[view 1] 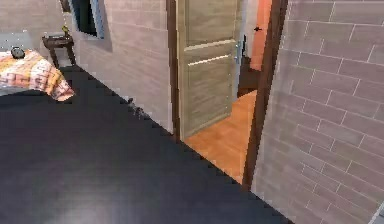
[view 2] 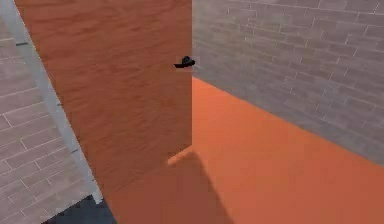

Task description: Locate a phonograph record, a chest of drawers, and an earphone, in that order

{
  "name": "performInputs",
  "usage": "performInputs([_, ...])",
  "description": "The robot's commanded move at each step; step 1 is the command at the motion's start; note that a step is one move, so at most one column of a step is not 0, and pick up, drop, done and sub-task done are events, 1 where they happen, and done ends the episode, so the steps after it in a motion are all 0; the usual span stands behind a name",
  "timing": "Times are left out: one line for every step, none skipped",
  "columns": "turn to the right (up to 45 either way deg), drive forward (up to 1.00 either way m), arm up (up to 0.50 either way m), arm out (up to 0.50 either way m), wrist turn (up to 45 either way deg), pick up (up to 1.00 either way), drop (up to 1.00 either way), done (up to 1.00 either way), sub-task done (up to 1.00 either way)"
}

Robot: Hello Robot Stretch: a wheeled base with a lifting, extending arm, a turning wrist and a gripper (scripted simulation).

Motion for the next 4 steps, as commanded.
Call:
performInputs([0.0, 1.0, 0.0, 0.0, 0.0, 0.0, 0.0, 0.0, 0.0])
performInputs([18.0, 0.0, 0.0, 0.0, 0.0, 0.0, 0.0, 0.0, 0.0])
performInputs([3.0, 0.0, 0.0, 0.0, 0.0, 0.0, 0.0, 0.0, 0.0])
performInputs([-45.0, 0.0, 0.0, 0.0, 0.0, 0.0, 0.0, 0.0, 0.0])
